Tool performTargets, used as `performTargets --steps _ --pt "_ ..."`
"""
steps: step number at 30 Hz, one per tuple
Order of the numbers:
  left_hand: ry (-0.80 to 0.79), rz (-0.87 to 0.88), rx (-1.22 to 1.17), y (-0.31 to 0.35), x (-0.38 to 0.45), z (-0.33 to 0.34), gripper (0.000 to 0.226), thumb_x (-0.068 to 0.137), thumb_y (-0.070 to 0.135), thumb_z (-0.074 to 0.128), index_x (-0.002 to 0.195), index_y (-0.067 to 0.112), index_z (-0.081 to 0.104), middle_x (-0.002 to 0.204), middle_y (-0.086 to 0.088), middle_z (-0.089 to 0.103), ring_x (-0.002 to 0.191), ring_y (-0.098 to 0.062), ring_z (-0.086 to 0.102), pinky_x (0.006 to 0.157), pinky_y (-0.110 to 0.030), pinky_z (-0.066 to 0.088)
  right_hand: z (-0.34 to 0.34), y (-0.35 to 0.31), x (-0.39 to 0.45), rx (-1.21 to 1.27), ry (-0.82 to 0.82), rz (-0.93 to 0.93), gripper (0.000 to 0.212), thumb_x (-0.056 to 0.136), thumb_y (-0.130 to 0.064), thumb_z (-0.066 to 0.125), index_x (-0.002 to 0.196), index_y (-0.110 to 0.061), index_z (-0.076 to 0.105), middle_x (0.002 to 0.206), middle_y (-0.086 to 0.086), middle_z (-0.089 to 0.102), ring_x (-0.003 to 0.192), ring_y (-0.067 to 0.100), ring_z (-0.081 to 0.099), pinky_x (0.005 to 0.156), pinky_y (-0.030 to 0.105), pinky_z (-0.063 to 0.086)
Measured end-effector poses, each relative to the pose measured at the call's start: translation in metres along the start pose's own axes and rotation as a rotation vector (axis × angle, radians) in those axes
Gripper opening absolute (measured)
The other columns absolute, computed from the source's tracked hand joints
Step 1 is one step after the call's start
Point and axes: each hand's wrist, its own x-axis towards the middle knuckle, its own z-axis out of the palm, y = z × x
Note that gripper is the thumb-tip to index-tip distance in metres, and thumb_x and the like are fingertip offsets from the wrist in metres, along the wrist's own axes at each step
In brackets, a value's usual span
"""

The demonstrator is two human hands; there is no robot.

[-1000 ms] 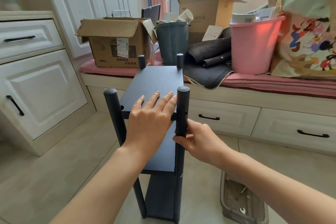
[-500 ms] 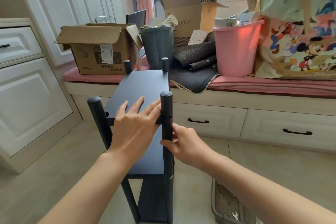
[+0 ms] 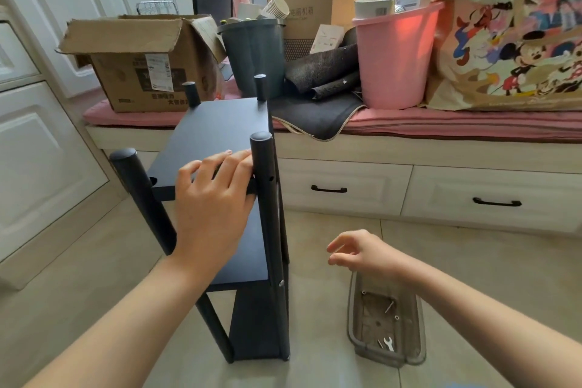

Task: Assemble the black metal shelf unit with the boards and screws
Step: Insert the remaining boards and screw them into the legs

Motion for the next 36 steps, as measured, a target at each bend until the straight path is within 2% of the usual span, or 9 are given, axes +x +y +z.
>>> performTargets --steps 5,9,12,18,22,27,30,33,36 --pt "0.031 -0.027 -0.006 0.012 0.000 0.006 0.024 0.094 0.018 0.065 0.115 0.006 0.064 0.113 -0.012 0.069 0.107 -0.036 0.064 0.088 -0.042 0.034 0.036 0.087 0.012 -0.067 -0.083 0.194 0.021 0.091 -0.036 0.065 0.104 -0.019 0.071 0.096 -0.010 0.069 0.092 0.006 0.064 0.069 0.012 0.044" --pt "0.020 -0.073 -0.019 0.022 -0.002 0.008 0.025 0.094 0.012 0.060 0.118 0.004 0.062 0.115 -0.013 0.066 0.109 -0.036 0.060 0.088 -0.043 0.032 0.089 0.145 0.020 -0.099 -0.131 0.399 0.039 0.095 -0.040 0.058 0.117 -0.008 0.063 0.118 0.008 0.067 0.107 0.022 0.063 0.088 0.030 0.049" --pt "0.019 -0.081 -0.004 0.025 -0.002 0.009 0.024 0.095 0.012 0.056 0.117 0.004 0.061 0.115 -0.015 0.065 0.108 -0.037 0.058 0.087 -0.043 0.030 0.122 0.165 0.020 -0.118 -0.194 0.464 0.046 0.097 -0.044 0.052 0.126 -0.008 0.052 0.129 0.011 0.058 0.117 0.027 0.056 0.092 0.031 0.046" --pt "0.034 -0.068 0.027 0.027 -0.001 0.011 0.020 0.096 0.011 0.053 0.112 0.003 0.060 0.111 -0.016 0.065 0.104 -0.037 0.056 0.086 -0.044 0.029 0.146 0.168 0.020 -0.077 -0.217 0.419 0.039 0.094 -0.008 0.043 0.132 -0.010 0.054 0.131 0.013 0.061 0.122 0.026 0.057 0.100 0.031 0.046" --pt "0.031 -0.055 0.030 0.023 -0.002 0.012 0.019 0.097 0.013 0.054 0.112 0.003 0.060 0.110 -0.016 0.064 0.106 -0.034 0.051 0.085 -0.044 0.029 0.155 0.154 0.009 0.165 -0.449 0.450 0.048 0.092 0.004 0.037 0.132 -0.018 0.052 0.099 0.000 0.073 0.089 0.013 0.069 0.076 0.031 0.058" --pt "0.020 -0.025 0.027 0.022 -0.004 0.012 0.024 0.093 0.010 0.057 0.116 0.004 0.059 0.112 -0.013 0.064 0.107 -0.030 0.049 0.085 -0.043 0.028 0.175 0.148 0.009 0.225 -0.600 0.343 0.049 0.095 0.003 0.040 0.135 -0.022 0.053 0.107 0.000 0.072 0.090 0.008 0.069 0.074 0.022 0.057" --pt "0.018 -0.023 0.025 0.020 -0.005 0.012 0.026 0.093 0.011 0.058 0.118 0.004 0.059 0.113 -0.012 0.064 0.108 -0.030 0.050 0.086 -0.043 0.029 0.179 0.153 0.016 -0.007 -0.453 0.245 0.040 0.093 0.006 0.045 0.123 -0.013 0.065 0.116 0.006 0.069 0.097 0.011 0.065 0.074 0.017 0.052" --pt "0.025 -0.017 0.015 0.020 -0.005 0.012 0.025 0.095 0.015 0.057 0.118 0.004 0.059 0.112 -0.014 0.064 0.108 -0.032 0.051 0.086 -0.044 0.029 0.175 0.163 0.026 -0.416 -0.378 0.162 0.028 0.091 0.005 0.048 0.111 -0.004 0.065 0.112 0.016 0.063 0.094 0.027 0.062 0.081 0.034 0.049" --pt "0.036 0.002 0.033 0.018 -0.004 0.013 0.024 0.095 0.016 0.053 0.115 0.004 0.058 0.110 -0.015 0.064 0.103 -0.033 0.052 0.086 -0.043 0.029 0.164 0.173 0.038 -0.673 -0.399 0.153 0.027 0.094 0.004 0.043 0.115 0.001 0.060 0.112 0.020 0.061 0.101 0.034 0.061 0.082 0.042 0.048"
